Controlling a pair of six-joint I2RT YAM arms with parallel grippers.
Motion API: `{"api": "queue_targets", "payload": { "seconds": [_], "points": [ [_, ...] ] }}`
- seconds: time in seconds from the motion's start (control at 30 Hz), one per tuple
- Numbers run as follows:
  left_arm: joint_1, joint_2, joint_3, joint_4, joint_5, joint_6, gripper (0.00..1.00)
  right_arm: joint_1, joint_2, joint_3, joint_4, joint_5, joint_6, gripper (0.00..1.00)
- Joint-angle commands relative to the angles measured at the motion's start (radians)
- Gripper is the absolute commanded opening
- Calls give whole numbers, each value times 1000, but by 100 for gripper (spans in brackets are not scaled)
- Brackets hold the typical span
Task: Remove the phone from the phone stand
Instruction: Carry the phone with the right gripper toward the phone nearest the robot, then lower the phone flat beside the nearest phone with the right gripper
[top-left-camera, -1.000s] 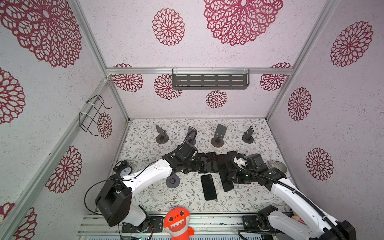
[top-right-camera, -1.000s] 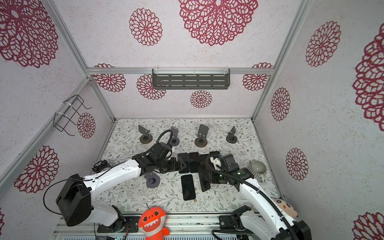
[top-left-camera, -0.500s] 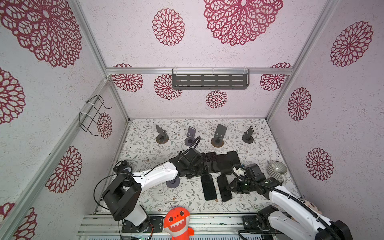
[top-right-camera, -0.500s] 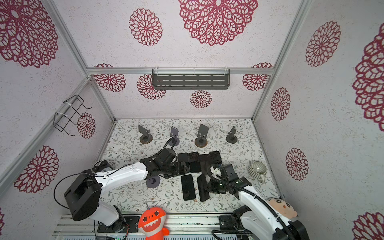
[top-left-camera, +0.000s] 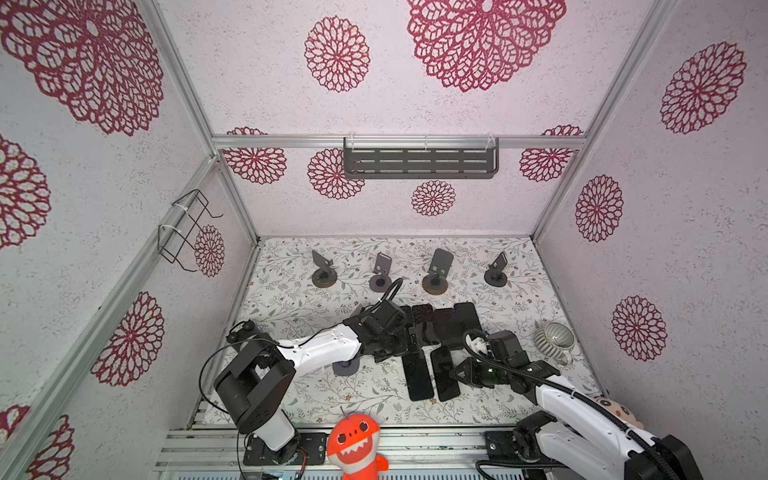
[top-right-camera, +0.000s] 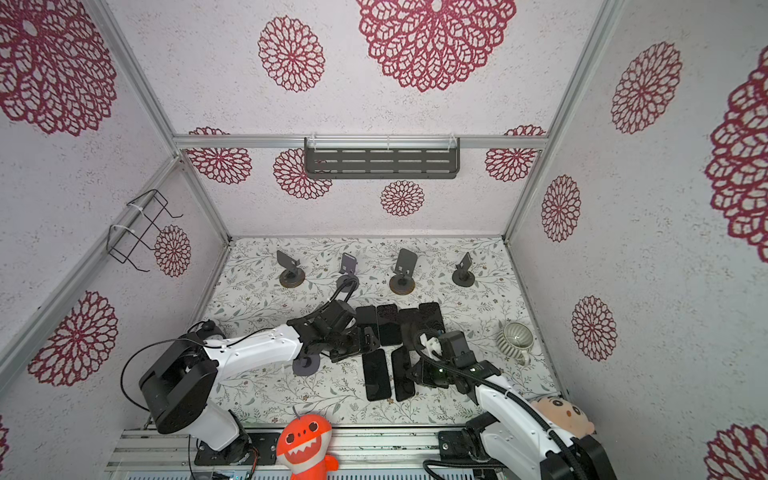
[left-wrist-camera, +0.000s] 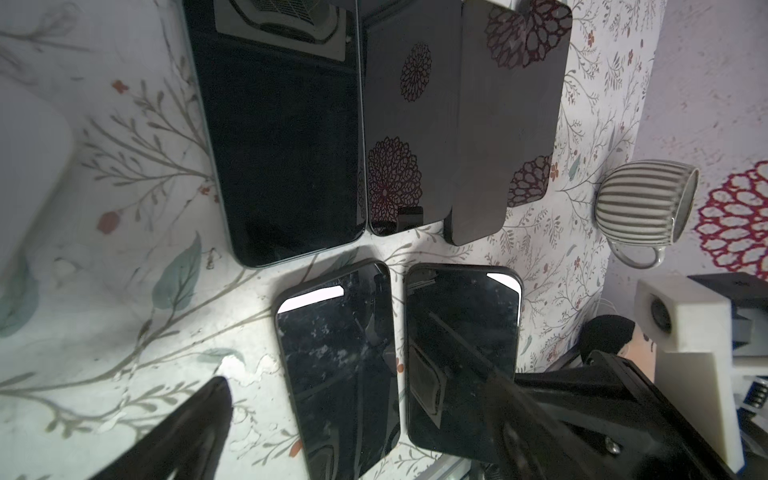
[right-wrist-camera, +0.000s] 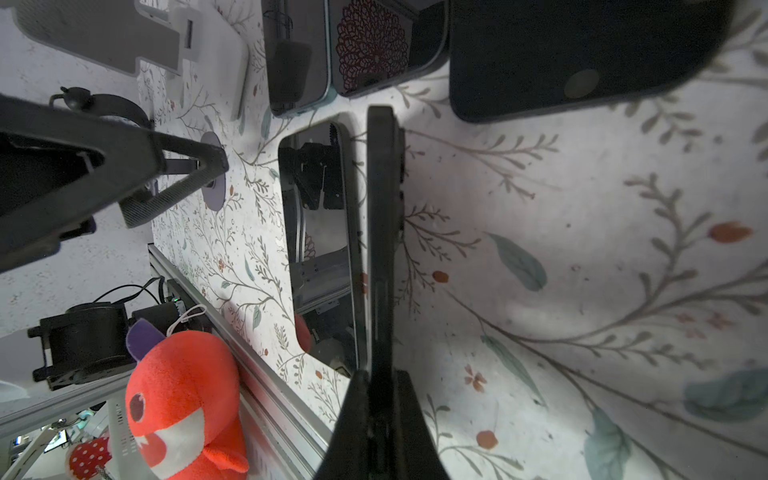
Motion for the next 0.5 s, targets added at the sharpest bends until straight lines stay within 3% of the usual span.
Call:
{"api": "queue_targets", "payload": {
  "seconds": [0.0,0.47],
  "points": [
    [-14,20,-13,20,1,-12,98,10,7,-3,78,-32,32,0],
    [-13,74,-10,46,23,-18,97,27,61,-25,108,4,32,0]
  ]
}}
